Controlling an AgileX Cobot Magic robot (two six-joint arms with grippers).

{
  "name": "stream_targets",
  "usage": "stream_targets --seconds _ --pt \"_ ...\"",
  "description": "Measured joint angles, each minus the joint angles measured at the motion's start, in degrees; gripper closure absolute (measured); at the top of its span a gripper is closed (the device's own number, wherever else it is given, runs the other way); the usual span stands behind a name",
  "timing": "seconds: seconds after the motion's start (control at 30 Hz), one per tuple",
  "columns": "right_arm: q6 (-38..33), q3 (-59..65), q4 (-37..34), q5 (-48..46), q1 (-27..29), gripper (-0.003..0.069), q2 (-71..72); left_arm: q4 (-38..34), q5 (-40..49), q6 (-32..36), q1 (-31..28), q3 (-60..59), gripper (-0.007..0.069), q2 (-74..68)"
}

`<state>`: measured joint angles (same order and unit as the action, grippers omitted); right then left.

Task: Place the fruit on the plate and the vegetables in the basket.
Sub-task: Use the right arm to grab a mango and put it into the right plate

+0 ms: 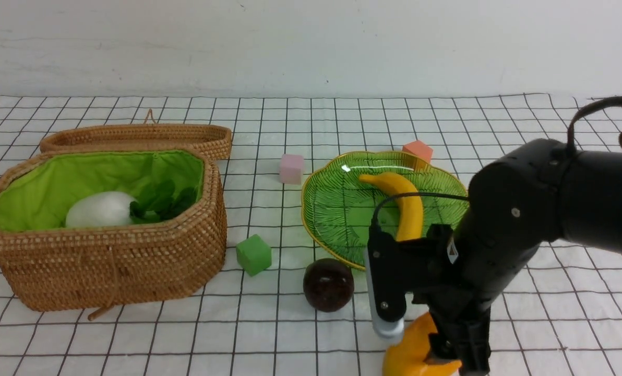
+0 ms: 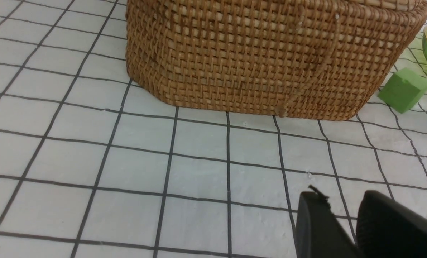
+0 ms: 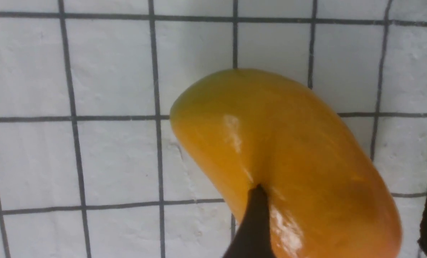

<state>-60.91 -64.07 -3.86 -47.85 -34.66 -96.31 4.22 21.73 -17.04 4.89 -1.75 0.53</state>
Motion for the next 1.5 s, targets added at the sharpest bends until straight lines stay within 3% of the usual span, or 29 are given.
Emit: stream_targets --seconds 0.27,0.43,0.63,0.73,0.87,0.9,0.97,1.03,1.2,1.37,1.5 --pt "-2.94 2.03 -0.15 3.51 0.0 0.0008 -4.2 0.0 0.0 0.0 0.0 0.0 0.0449 0.0" --pt "-2.99 1.89 -0.2 3.68 0.0 0.0036 -6.83 0.0 0.0 0.0 0.0 0.0 0.0445 0.0" --pt "-2.64 -2.19 -2.88 -3.44 0.0 0.0057 -5.26 0.0 0.0 0.0 0.0 0.0 0.0438 0.0" --pt "0.46 -7.8 -6.37 -3.86 0.66 0.0057 -2.43 0.0 0.0 0.0 0.0 0.0 0.0438 0.0" --pt "13.08 -16.58 -16.28 2.99 7.05 0.0057 -0.87 0.0 0.0 0.0 0.0 0.0 0.0438 0.0" --pt "13.08 -16.58 -16.86 2.99 7.05 0.0057 -0.87 0.0 0.0 0.0 0.0 0.0 0.0438 0.0" --pt "24.11 -18.59 -24.6 12.56 11.86 0.0057 -2.83 0.0 0.0 0.0 0.0 0.0 0.0435 0.0" --pt "28.52 -18.78 -28.51 18.0 14.07 0.0057 -5.66 0.0 0.0 0.0 0.0 0.0 0.0431 0.0" --pt "30.03 -18.93 -31.42 23.02 14.96 0.0057 -15.4 0.0 0.0 0.0 0.0 0.0 0.0426 0.0" --pt "30.03 -21.58 -31.73 20.66 14.9 0.0057 -21.97 0.0 0.0 0.0 0.0 0.0 0.042 0.0" --pt "30.03 -24.19 -31.6 15.86 14.9 -0.0012 -21.82 0.0 0.0 0.0 0.0 0.0 0.042 0.0"
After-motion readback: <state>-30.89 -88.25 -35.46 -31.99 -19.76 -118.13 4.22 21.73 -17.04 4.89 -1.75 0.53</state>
